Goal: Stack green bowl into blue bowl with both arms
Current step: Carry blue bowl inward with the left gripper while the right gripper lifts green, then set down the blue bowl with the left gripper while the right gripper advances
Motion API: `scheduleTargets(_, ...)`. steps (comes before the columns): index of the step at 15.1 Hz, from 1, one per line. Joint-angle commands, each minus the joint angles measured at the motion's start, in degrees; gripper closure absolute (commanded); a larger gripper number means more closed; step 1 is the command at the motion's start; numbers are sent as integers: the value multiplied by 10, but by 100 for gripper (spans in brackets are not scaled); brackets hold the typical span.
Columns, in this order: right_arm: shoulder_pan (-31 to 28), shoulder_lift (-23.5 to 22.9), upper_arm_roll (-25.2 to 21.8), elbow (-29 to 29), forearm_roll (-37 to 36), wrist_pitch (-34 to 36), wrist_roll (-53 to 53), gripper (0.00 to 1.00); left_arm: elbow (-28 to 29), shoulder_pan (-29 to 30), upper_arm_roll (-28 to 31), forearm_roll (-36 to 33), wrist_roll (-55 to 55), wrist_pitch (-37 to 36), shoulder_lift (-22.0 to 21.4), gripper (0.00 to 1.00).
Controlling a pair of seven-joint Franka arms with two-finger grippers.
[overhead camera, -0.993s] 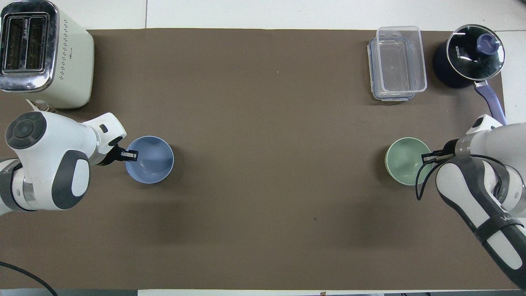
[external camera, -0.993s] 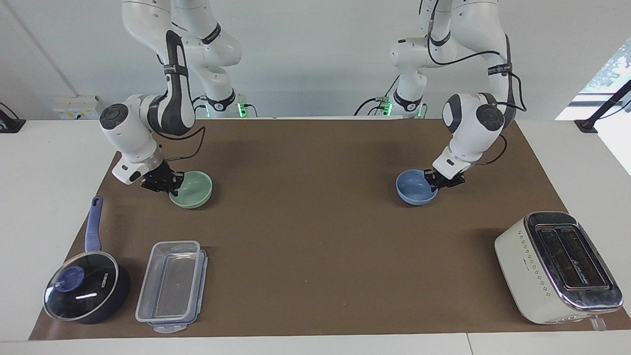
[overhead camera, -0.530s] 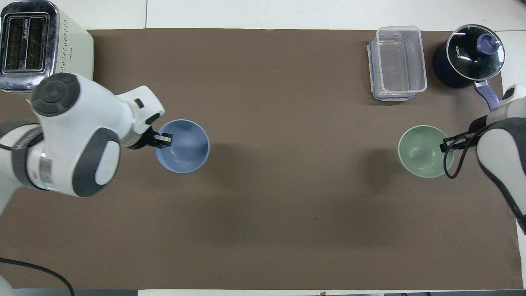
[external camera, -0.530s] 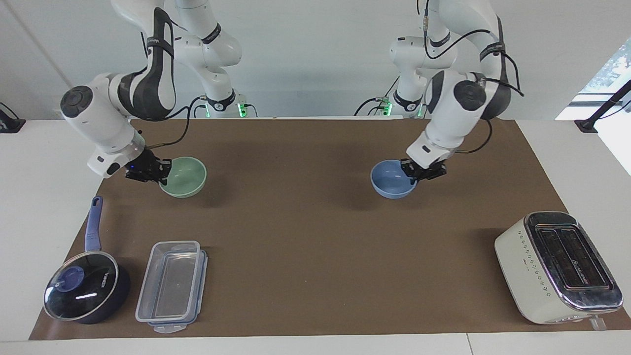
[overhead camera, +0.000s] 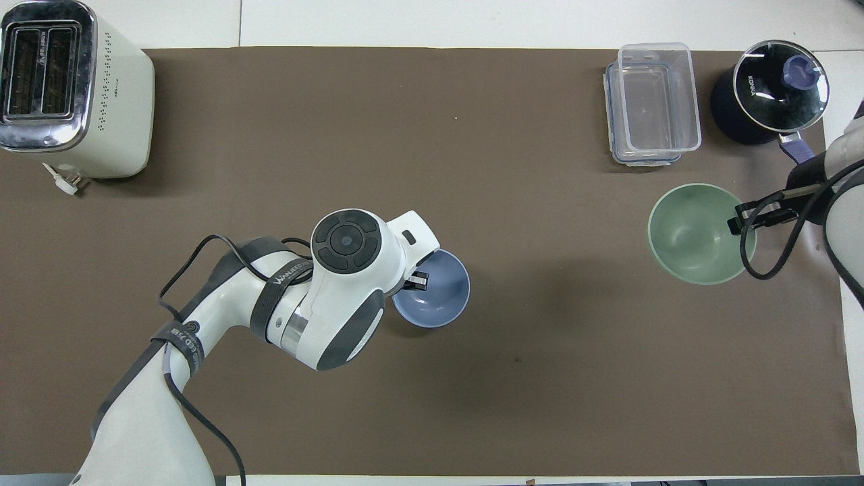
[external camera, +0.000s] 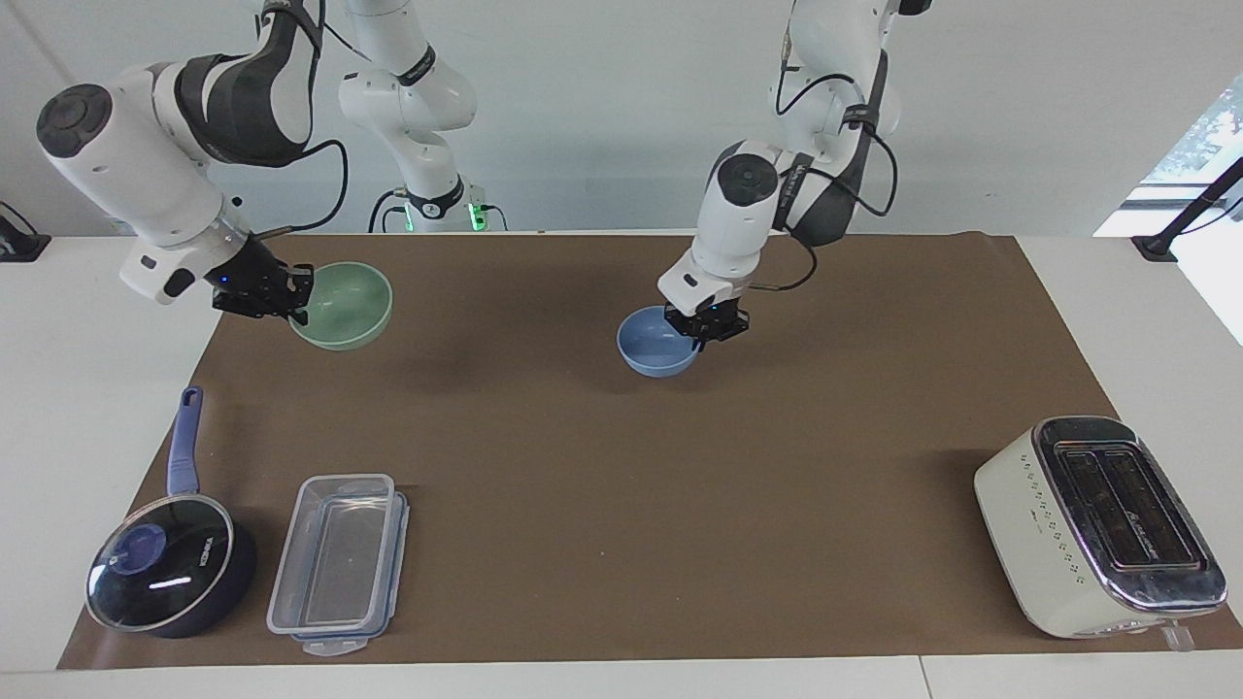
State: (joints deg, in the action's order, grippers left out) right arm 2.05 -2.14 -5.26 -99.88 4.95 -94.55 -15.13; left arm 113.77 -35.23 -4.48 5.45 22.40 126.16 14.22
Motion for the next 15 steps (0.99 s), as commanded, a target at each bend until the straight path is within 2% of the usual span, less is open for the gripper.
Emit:
scheduleTargets(1,-4,0,3,8,-2,9,15,100,-23,-3,10,21,-5,8,30,100)
scheduleTargets(4,14,-1,6,8,-2,-2,54,100,-22,2,10,22,-9,7,30,100)
scheduleTargets(5,16,-1,7,8,-2,-3,62,100,-22,0,10,22,-4,7,30,16)
scheduleTargets(6,16,-1,7,8,-2,-3,69,100,-22,0,11,23,-5,3,25,0)
scheduleTargets(10,23,-1,10,8,8,-3,86,100,-24,25,11,32,-10,-75,-46,0)
scheduleTargets(13,22,-1,71,7,10,-28,177,100,-33,87,14,45,-20,-136,-110,0)
scheduleTargets(15,22,-3,128,1,11,-62,284,100,-45,149,16,45,-66,-186,-145,0)
